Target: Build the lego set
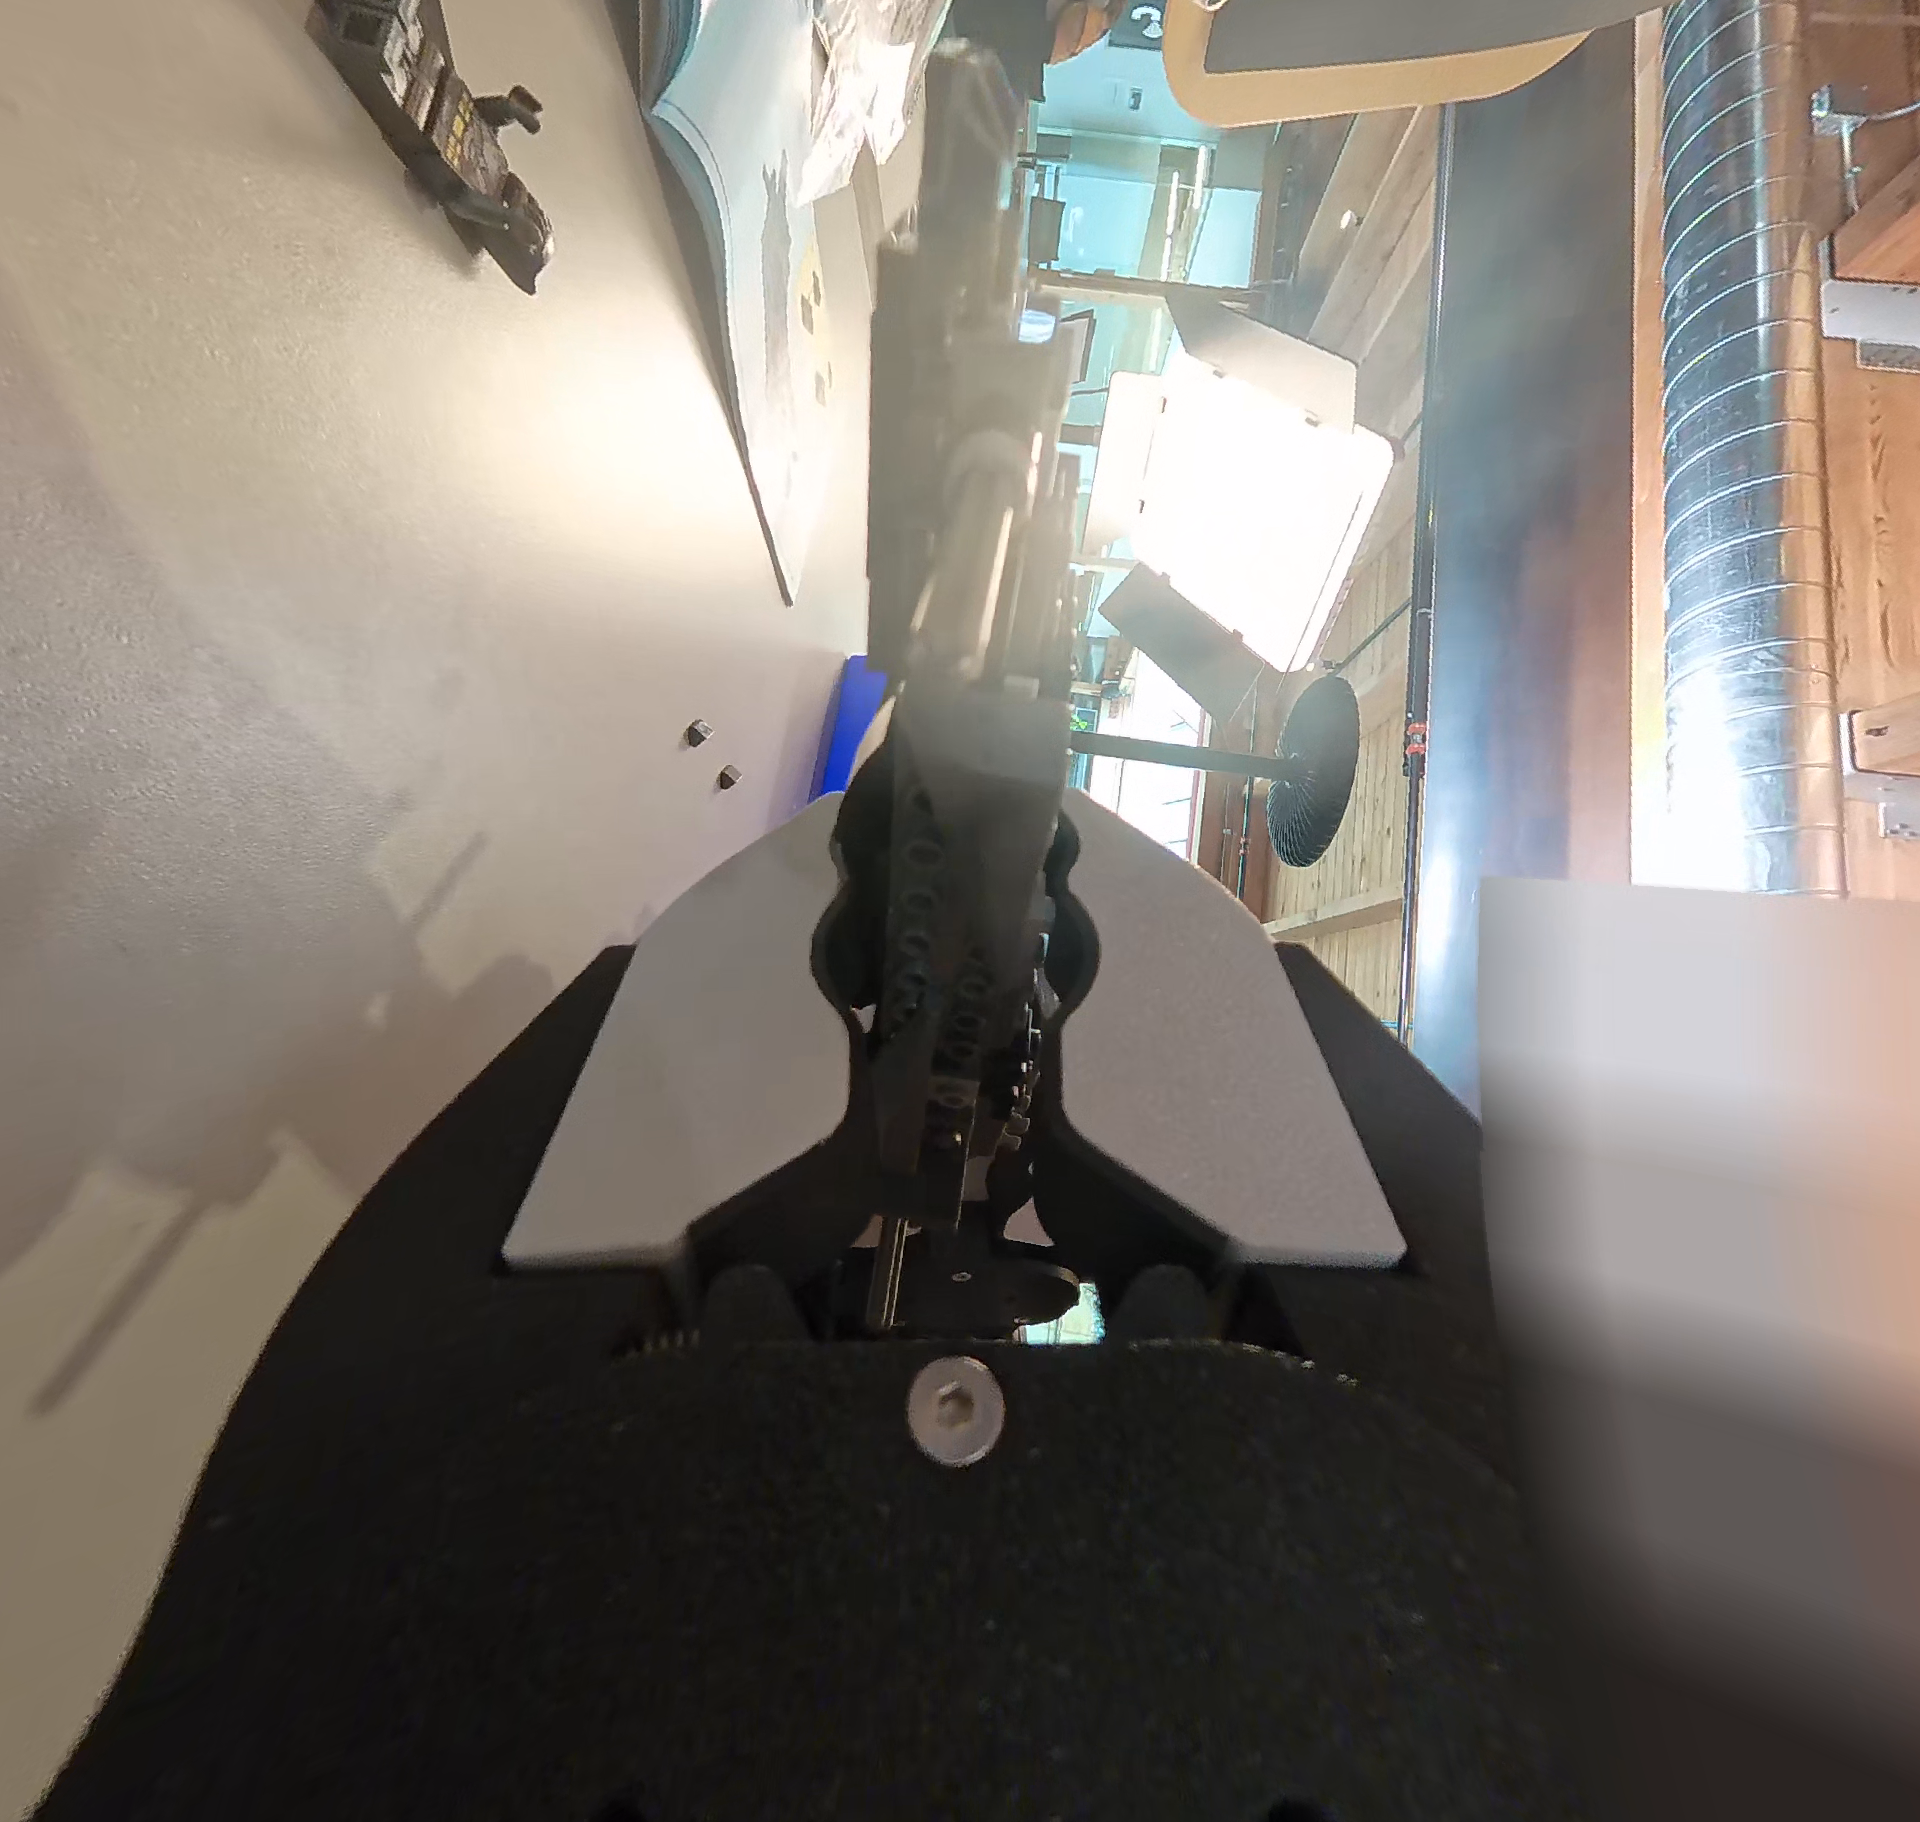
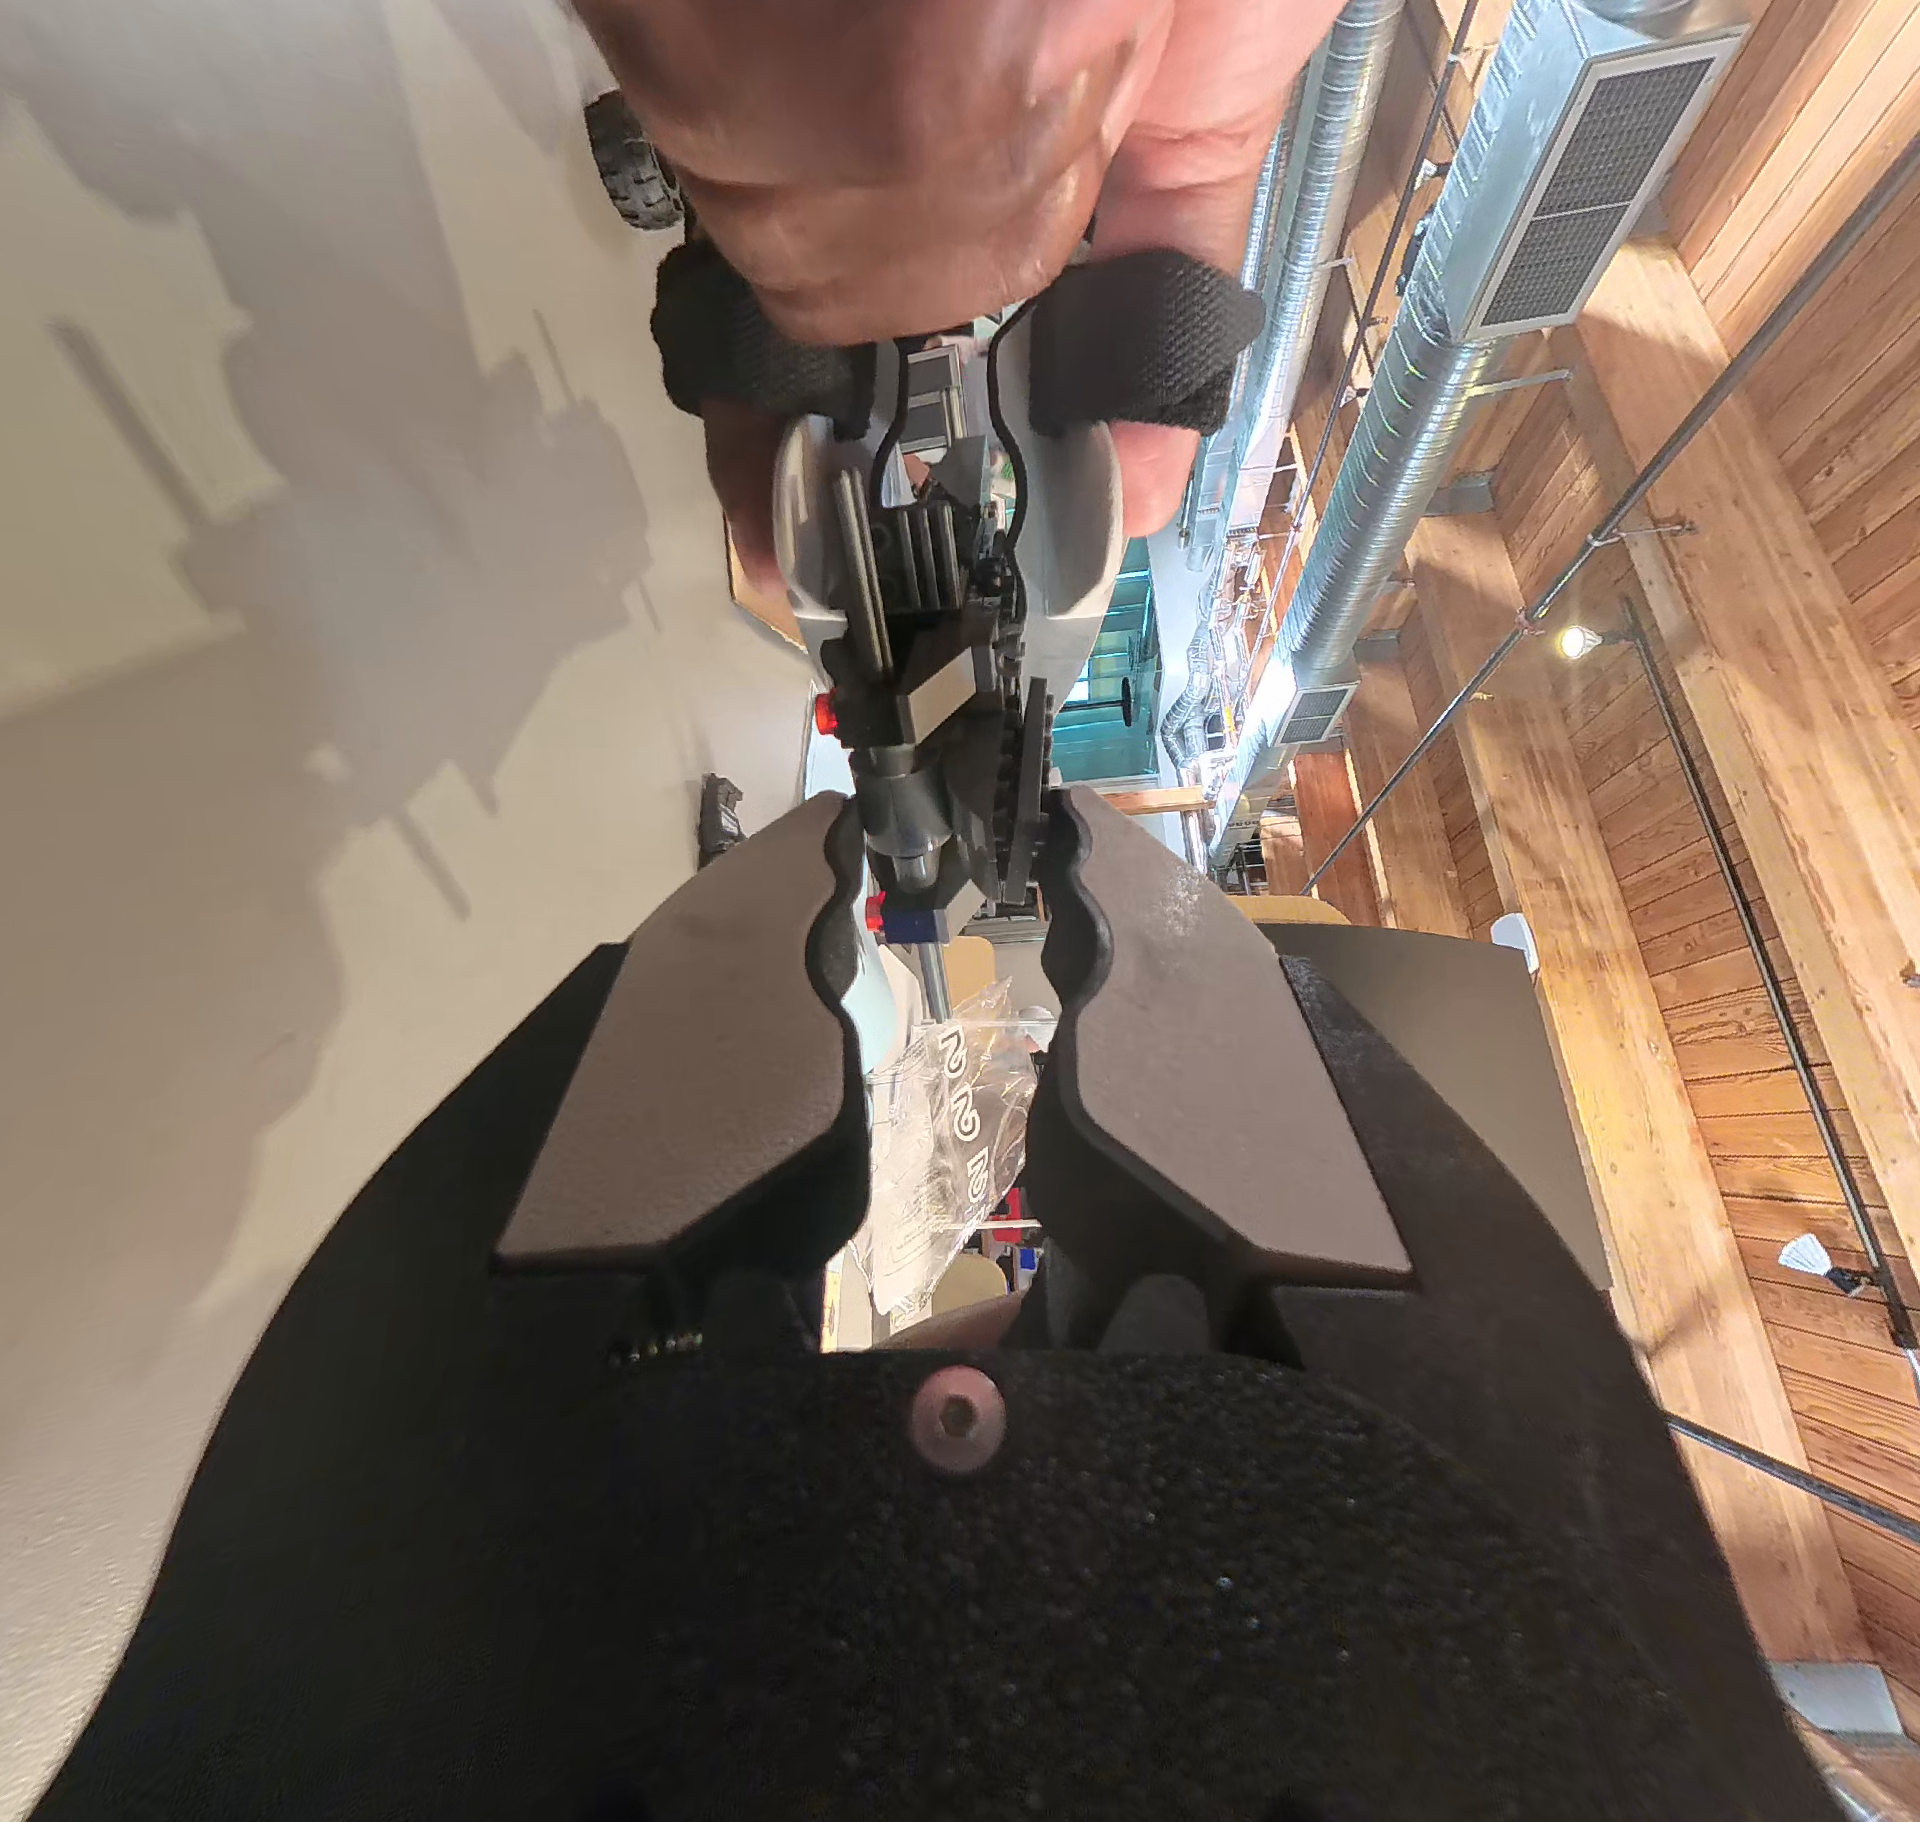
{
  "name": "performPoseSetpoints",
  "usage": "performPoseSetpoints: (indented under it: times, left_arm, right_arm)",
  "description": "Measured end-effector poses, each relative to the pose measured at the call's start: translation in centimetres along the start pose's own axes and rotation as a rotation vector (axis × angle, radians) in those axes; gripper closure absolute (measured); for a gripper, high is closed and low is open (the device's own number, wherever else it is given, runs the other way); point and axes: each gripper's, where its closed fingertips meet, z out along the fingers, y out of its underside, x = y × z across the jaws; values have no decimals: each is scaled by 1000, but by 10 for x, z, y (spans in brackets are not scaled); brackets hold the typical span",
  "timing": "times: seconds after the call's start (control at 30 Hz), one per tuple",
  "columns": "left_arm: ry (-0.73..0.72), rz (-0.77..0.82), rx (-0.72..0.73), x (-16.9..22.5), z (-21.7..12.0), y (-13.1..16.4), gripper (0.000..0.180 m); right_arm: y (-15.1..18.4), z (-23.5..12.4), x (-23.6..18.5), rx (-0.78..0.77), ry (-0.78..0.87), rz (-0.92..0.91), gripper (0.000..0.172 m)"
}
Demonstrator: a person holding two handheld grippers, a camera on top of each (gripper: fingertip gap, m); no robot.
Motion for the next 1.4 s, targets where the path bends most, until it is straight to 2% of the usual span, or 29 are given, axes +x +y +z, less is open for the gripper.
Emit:
performPoseSetpoints:
  times: [0.83, 1.17, 1.4]
  left_arm:
    - [9, -17, 22, -2, -1, -3, 149]
    - [6, -23, 16, -3, -2, -4, 149]
    - [-8, 23, -27, -3, -1, 2, 150]
  right_arm:
    - [2, 2, 0, -24, -34, -19, 139]
    - [0, 3, 6, -8, 23, -41, 127]
    - [-6, 6, 2, 41, -37, -74, 124]
